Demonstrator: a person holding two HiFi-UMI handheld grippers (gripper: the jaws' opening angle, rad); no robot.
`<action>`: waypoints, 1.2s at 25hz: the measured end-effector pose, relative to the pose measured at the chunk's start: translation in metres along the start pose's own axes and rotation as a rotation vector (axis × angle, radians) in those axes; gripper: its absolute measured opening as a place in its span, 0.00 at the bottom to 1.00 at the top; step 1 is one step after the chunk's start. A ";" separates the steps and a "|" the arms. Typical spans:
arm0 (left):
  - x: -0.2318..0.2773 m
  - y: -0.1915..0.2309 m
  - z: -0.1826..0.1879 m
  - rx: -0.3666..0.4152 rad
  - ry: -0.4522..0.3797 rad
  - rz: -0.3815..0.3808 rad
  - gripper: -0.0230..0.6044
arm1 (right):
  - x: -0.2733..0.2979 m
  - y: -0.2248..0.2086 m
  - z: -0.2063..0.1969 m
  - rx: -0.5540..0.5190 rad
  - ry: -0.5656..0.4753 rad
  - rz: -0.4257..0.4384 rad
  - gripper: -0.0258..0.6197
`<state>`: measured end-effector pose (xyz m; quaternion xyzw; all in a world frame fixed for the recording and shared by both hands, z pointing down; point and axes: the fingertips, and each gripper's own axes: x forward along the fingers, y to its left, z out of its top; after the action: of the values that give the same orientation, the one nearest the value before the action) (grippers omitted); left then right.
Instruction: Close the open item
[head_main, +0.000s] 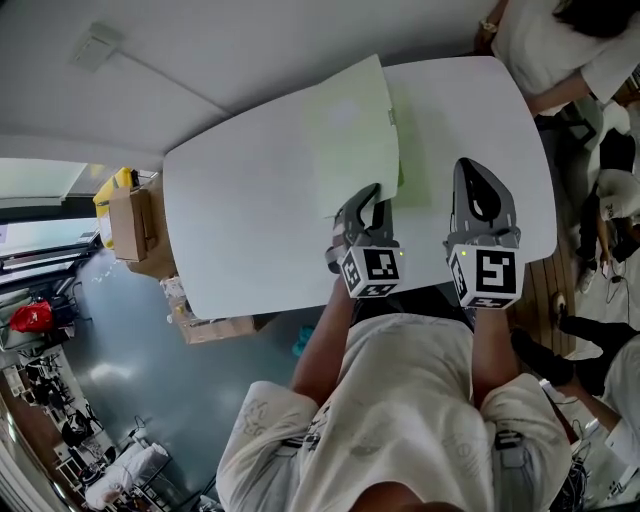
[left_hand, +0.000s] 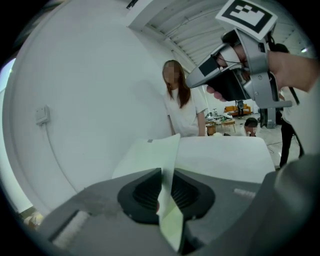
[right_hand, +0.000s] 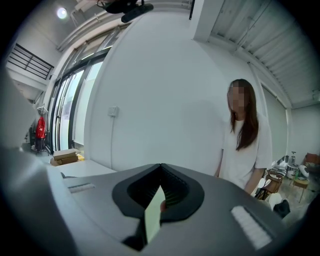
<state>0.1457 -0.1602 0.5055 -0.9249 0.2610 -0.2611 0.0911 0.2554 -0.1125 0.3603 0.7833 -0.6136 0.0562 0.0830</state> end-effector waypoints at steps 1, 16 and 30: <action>0.004 -0.003 -0.001 0.011 0.008 -0.012 0.11 | 0.002 -0.001 -0.003 0.001 0.006 -0.001 0.04; 0.039 -0.046 -0.029 0.127 0.122 -0.155 0.13 | 0.024 -0.018 -0.038 0.032 0.070 -0.007 0.04; 0.055 -0.066 -0.051 0.165 0.188 -0.239 0.17 | 0.032 -0.025 -0.055 0.058 0.100 -0.022 0.04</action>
<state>0.1870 -0.1353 0.5921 -0.9101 0.1343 -0.3760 0.1104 0.2884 -0.1256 0.4190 0.7883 -0.5981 0.1118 0.0915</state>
